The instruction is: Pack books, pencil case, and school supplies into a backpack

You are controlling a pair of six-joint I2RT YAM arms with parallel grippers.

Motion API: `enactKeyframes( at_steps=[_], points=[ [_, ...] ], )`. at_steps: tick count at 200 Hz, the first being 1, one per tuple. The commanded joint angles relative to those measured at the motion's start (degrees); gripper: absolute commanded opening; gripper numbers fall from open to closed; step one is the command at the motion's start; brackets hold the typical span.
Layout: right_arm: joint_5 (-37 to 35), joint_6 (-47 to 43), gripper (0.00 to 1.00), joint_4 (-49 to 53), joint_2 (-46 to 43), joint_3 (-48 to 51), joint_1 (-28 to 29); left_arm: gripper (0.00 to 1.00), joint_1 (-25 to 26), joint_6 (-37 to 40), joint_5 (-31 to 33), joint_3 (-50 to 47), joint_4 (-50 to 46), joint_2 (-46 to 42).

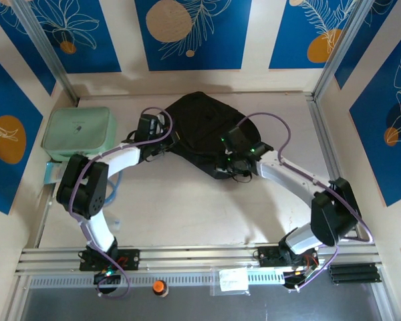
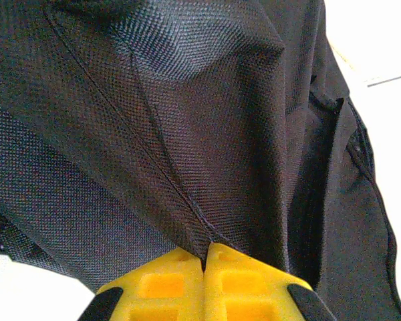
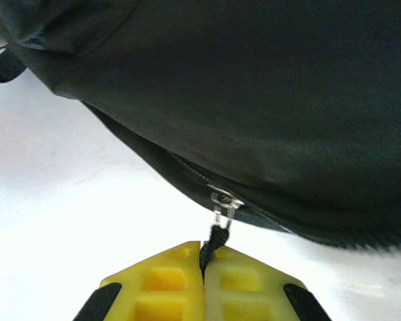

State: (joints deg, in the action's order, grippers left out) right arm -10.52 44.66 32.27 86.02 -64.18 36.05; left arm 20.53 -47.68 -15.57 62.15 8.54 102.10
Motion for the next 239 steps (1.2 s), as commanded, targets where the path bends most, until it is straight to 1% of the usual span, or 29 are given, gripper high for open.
enactKeyframes(
  at_steps=[1, 20, 35, 63, 95, 114, 133, 160, 189, 221, 228, 239],
  points=[
    [3.32, 3.17, 0.0, 3.33, 4.07, -5.43, 0.81, 0.0, -0.75, -0.74, -1.86, -1.22, 4.92, 1.01],
    [2.9, 4.44, 0.0, 4.51, 6.61, -8.44, 1.11, 0.0, -0.78, -0.97, -1.6, -1.53, 4.8, 0.84],
    [1.88, 5.22, 0.0, 5.75, 6.65, -8.96, 0.64, 0.0, -0.92, -0.11, 0.11, -1.19, 2.65, 0.66],
    [3.5, 5.19, 0.0, 5.17, 2.66, -4.47, -1.95, 0.0, -1.79, 1.91, 5.23, -0.64, -0.92, 0.63],
    [7.79, 2.88, 0.0, 5.28, -0.93, 1.03, -6.58, 0.0, -3.1, 4.78, 8.04, 0.31, -2.54, 2.07],
    [8.85, 1.58, 0.0, 5.91, -1.45, 2.45, -8.54, 0.0, -3.63, 5.64, 8.06, 0.91, -2.56, 3.06],
    [9.1, 1.02, 0.0, 5.72, -1.38, 2.84, -9.32, 0.0, -3.9, 6.34, 8.01, 1.75, -2.77, 3.81],
    [10.91, -0.23, 0.0, 3.99, 0.03, 2.07, -8.79, 0.0, -4.16, 7.06, 6.03, 2.38, -1.98, 4.2],
    [10.52, -0.93, 0.0, 3.32, 2.45, 0.34, -7.34, 0.0, -4.72, 7.58, 6.77, 1.69, -2.95, 2.27],
    [10.96, -2.99, 0.0, 0.27, 3.86, -1.77, -5.34, 0.41, -5.51, 7.53, 7.66, -0.85, -6.26, -2.41],
    [10.96, -3.61, 0.0, 0.02, 4.58, -2.88, -4.83, 0.47, -5.46, 7.22, 7.75, -1.55, -7.33, -3.67],
    [10.9, -4.49, 0.0, -0.25, 5.94, -4.75, -3.98, 0.52, -5.44, 6.5, 7.08, -3.03, -8.16, -5.65]
  ],
)
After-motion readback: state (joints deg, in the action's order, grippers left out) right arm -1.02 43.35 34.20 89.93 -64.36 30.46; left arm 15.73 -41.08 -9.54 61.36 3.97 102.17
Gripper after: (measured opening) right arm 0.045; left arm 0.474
